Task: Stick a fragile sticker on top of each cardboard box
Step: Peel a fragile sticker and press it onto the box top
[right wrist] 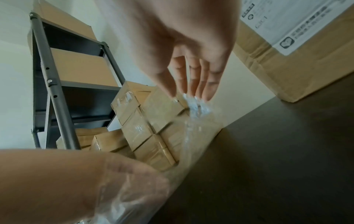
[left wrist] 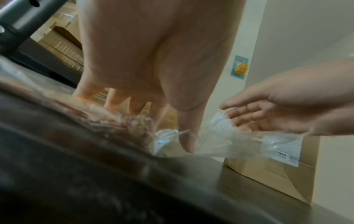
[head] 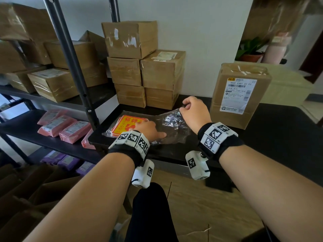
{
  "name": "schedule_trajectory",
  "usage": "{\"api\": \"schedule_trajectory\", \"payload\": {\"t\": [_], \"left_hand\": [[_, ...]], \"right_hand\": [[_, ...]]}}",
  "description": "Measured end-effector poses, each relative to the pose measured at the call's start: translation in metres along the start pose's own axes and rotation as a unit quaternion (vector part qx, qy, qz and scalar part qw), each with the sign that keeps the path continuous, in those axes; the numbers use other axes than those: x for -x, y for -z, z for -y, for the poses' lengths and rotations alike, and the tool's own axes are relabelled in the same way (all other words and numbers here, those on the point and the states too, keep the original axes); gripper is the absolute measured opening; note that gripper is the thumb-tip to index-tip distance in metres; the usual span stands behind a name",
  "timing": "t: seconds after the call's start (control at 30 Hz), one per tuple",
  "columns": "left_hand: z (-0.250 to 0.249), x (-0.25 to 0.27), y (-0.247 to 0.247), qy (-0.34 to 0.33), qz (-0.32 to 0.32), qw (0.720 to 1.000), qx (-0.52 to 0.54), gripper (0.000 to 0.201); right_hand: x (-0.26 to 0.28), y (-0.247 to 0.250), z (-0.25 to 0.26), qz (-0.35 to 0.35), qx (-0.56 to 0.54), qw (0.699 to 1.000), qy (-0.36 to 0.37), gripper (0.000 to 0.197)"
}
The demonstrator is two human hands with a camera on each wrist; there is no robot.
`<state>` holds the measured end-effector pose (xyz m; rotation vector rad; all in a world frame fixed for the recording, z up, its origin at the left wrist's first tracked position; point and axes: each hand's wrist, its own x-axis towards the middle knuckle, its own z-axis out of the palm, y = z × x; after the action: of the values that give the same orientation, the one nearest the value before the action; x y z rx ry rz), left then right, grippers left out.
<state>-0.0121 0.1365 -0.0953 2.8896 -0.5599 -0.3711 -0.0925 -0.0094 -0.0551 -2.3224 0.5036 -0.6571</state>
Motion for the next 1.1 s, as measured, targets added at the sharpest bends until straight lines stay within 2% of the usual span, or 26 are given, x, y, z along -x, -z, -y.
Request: {"api": "schedule_trajectory", "payload": {"t": [0.13,0.27,0.37,0.47,0.57,0.63,0.67,0.7,0.77,0.87,0.93,1.1], "left_hand": [[-0.010,-0.002,-0.003,0.009,-0.024,0.999,-0.029,0.066],[-0.020,-0.002,-0.001,-0.014,-0.015,1.000,-0.016,0.054],[-0.029,-0.001,-0.001,-0.040,-0.043,0.998,0.035,0.043],[-0.029,-0.002,0.002,-0.078,-0.072,0.989,0.103,0.038],[-0.019,-0.001,0.009,-0.077,-0.124,0.980,0.137,0.043],[-0.010,-0.005,0.012,-0.040,-0.140,0.979,0.142,0.049],[-0.005,-0.008,0.013,-0.011,-0.137,0.983,0.124,0.050],[-0.001,-0.013,0.013,0.021,-0.128,0.987,0.092,0.048],[0.009,-0.018,0.014,0.066,-0.095,0.992,0.040,0.042],[0.018,-0.024,0.008,0.058,-0.059,0.996,0.012,0.042],[0.020,-0.026,0.005,0.052,-0.061,0.997,0.004,0.044],[0.020,-0.025,0.006,0.024,-0.066,0.997,0.018,0.039]], "right_hand": [[-0.002,0.008,-0.002,0.028,0.058,0.998,-0.025,0.027],[-0.005,0.009,-0.009,0.139,0.111,0.978,-0.110,0.013],[-0.007,0.004,-0.020,0.198,0.119,0.963,-0.140,0.018],[-0.012,-0.002,-0.031,0.175,0.072,0.970,-0.153,0.023],[-0.020,-0.004,-0.032,0.139,-0.028,0.971,-0.193,0.030],[-0.023,-0.001,-0.023,0.153,-0.196,0.934,-0.256,0.032],[-0.023,0.001,-0.019,0.152,-0.296,0.894,-0.300,0.034],[-0.022,0.004,-0.015,0.158,-0.347,0.865,-0.326,0.035],[-0.019,0.003,-0.014,0.180,-0.343,0.863,-0.325,0.036],[-0.017,-0.010,-0.015,0.224,-0.307,0.865,-0.328,0.036],[-0.016,-0.018,-0.013,0.239,-0.278,0.872,-0.325,0.039],[-0.018,-0.034,-0.001,0.256,-0.361,0.841,-0.310,0.039]]}}
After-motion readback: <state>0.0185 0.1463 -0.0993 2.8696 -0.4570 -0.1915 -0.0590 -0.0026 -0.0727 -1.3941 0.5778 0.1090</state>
